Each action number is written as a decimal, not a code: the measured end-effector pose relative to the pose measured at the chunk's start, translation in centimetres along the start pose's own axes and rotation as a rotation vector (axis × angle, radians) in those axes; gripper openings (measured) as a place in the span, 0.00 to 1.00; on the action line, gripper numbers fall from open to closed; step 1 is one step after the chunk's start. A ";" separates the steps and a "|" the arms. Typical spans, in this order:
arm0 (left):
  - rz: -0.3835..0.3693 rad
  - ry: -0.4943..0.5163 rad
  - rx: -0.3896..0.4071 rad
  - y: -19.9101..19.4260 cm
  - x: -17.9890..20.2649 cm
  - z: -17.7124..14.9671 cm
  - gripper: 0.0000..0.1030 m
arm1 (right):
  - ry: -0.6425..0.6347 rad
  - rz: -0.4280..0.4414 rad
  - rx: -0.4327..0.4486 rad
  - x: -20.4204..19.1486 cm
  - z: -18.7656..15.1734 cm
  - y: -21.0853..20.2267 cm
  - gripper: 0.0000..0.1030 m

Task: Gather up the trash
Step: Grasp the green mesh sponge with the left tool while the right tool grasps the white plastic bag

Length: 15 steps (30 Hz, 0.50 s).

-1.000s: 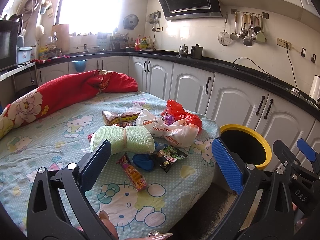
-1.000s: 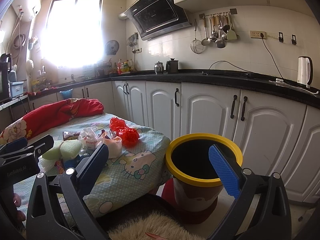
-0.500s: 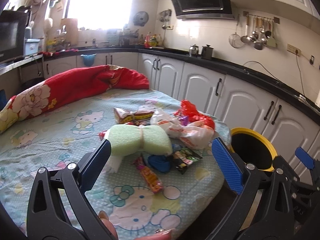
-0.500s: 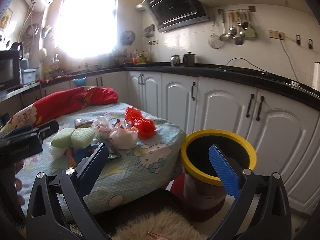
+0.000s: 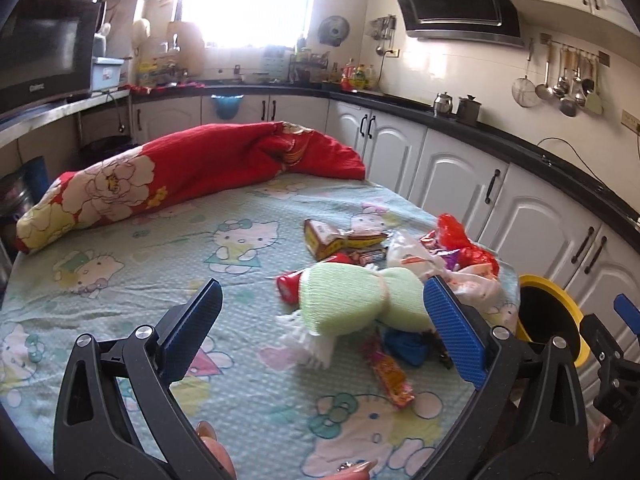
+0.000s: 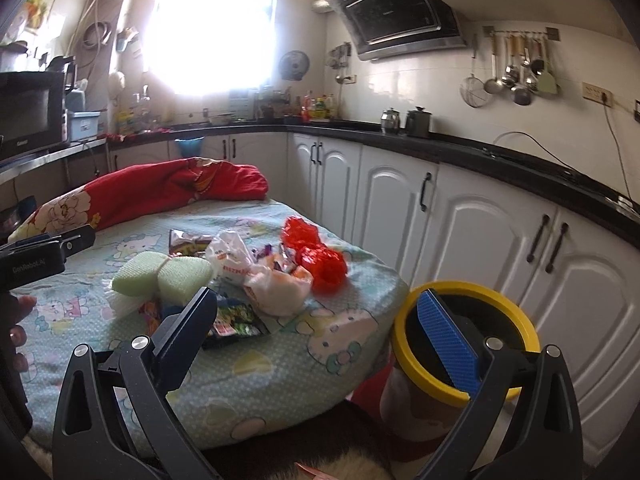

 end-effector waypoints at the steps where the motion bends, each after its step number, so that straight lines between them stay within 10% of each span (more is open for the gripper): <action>1: -0.008 -0.005 -0.013 0.3 -0.4 0.2 0.90 | -0.008 0.010 -0.003 -0.1 0.3 0.5 0.94; 15: -0.226 0.065 -0.286 7.0 -0.5 0.3 0.90 | -0.014 0.092 -0.099 1.6 1.7 6.8 0.94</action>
Point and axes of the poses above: each gripper's, at about its wrist camera, not at the fingertips, and y roughly the way its jaws point, x to its right, z to its top, the point moved 1 cm from there along y, roughly the way its jaws point, and after that the axes turned 14 degrees about z, right-handed, at the moved point
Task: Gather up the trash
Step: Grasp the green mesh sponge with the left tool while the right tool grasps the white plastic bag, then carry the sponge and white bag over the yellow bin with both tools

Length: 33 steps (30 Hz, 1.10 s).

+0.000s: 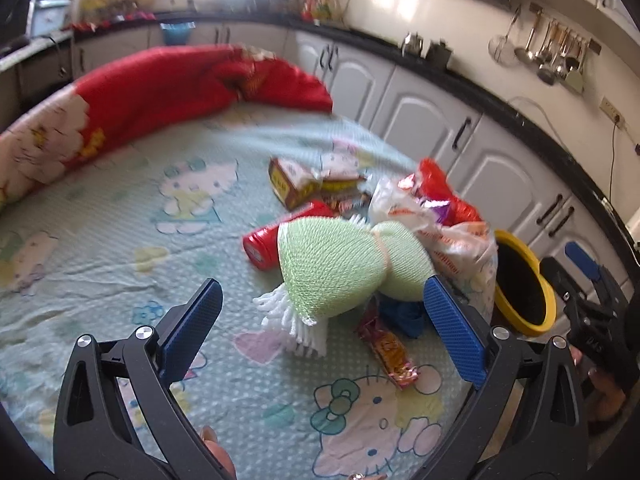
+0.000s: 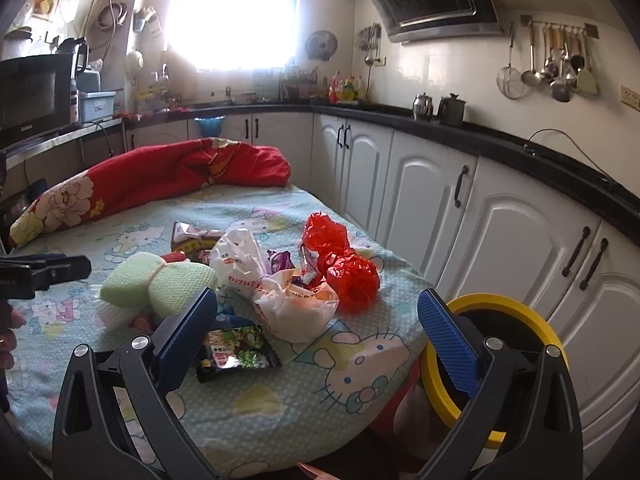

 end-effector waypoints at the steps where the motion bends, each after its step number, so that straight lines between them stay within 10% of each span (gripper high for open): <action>1: -0.021 -0.007 -0.025 0.7 -0.2 0.3 0.90 | 0.004 0.001 -0.006 0.2 0.0 0.4 0.94; 19: -0.110 -0.022 -0.239 6.9 -0.4 2.9 0.73 | -0.033 0.072 -0.094 0.9 0.4 6.0 0.92; 30: -0.164 -0.028 -0.259 7.1 -0.5 2.9 0.54 | -0.121 0.158 -0.222 -0.6 -0.6 9.0 0.10; 33: -0.154 -0.003 -0.248 6.7 -0.2 2.9 0.53 | -0.139 0.178 -0.227 -1.2 -0.6 8.9 0.08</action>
Point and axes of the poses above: each gripper's, at about its wrist camera, not at the fingertips, and y roughly the way its jaws point, x to its right, z to its top, the point moved 1 cm from there along y, roughly the way its jaws point, and after that the axes turned 14 degrees about z, right-handed, at the moved point
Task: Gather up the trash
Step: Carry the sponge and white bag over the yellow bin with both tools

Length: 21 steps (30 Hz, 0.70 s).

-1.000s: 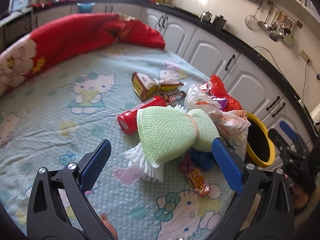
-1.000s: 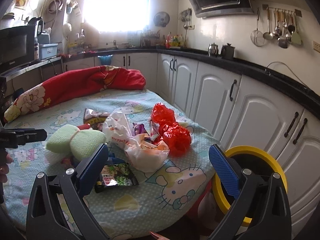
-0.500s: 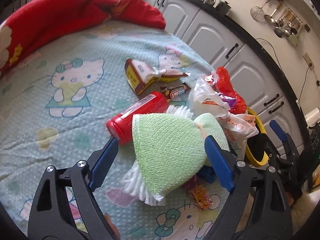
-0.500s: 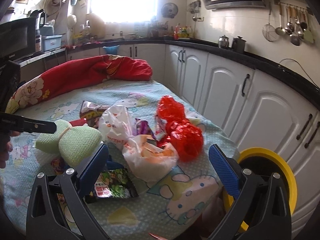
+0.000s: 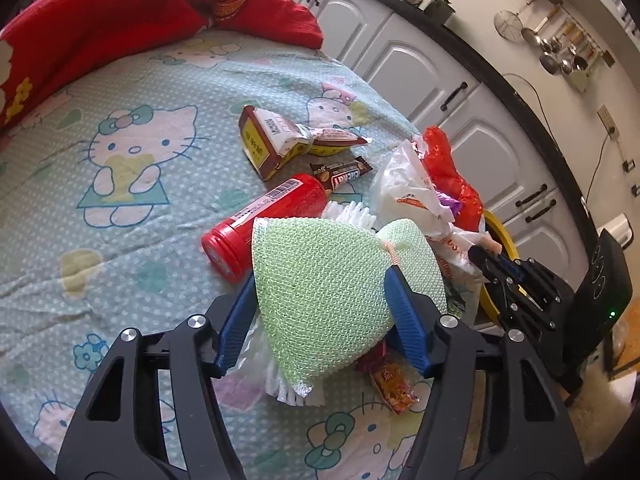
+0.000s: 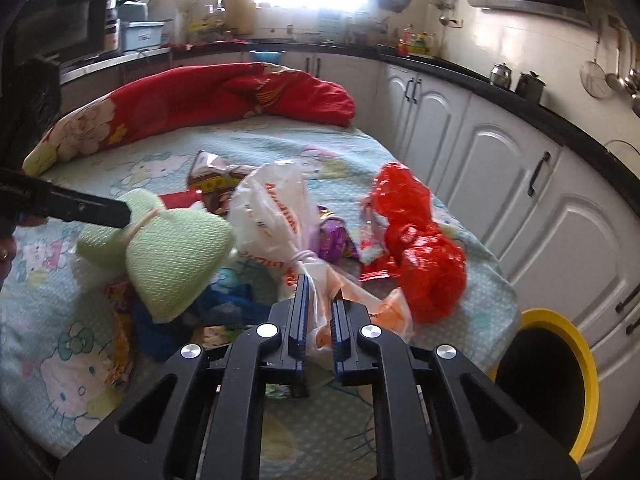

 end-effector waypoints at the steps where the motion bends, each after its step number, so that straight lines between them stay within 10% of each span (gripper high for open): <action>1: 0.007 0.005 0.004 -0.1 0.1 0.0 0.52 | -0.006 0.008 0.003 -0.2 0.0 0.0 0.07; 21: 0.029 0.109 0.208 -5.7 2.7 1.0 0.15 | 0.002 0.040 0.132 -0.4 1.2 -4.1 0.04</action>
Point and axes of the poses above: each gripper's, at about its wrist camera, not at the fingertips, and y roughly the way its jaws point, x to its right, z to its top, the point moved 1 cm from there along y, roughly the way its jaws point, and after that the axes turned 14 degrees about z, right-handed, at the moved point
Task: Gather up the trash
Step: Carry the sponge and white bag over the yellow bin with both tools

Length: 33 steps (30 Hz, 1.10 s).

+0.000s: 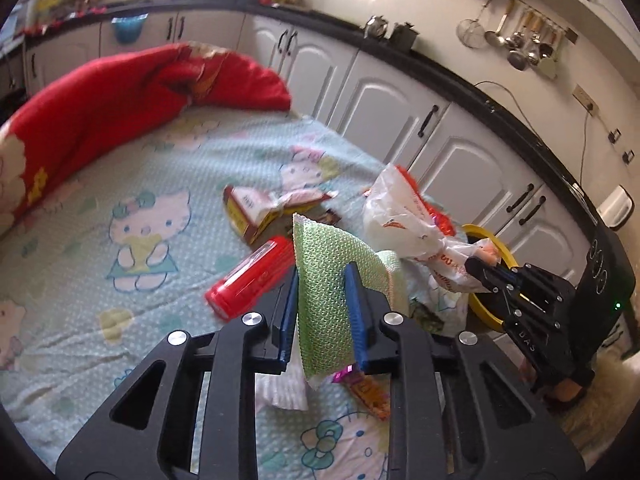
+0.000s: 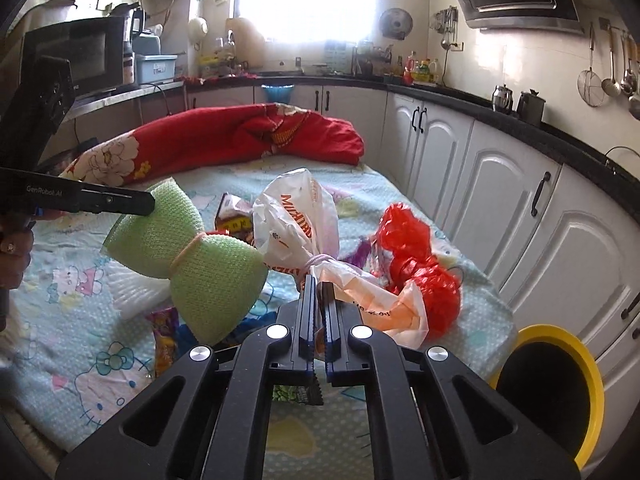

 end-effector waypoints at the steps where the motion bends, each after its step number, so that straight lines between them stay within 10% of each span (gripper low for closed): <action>1: -0.002 0.004 0.007 -0.2 0.3 0.1 0.14 | 0.003 0.001 0.005 0.1 0.1 -0.2 0.04; 33: -0.150 0.195 0.153 -0.2 17.2 5.0 0.10 | 0.143 -0.187 0.109 9.8 -0.7 -10.9 0.03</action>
Point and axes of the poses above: each gripper's, at about its wrist camera, not at the fingertips, and y roughly the way its jaws point, x to its right, z to its top, the point moved 1 cm from there along y, roughly the way its jaws point, and after that the axes turned 14 degrees about z, right-handed, at the moved point
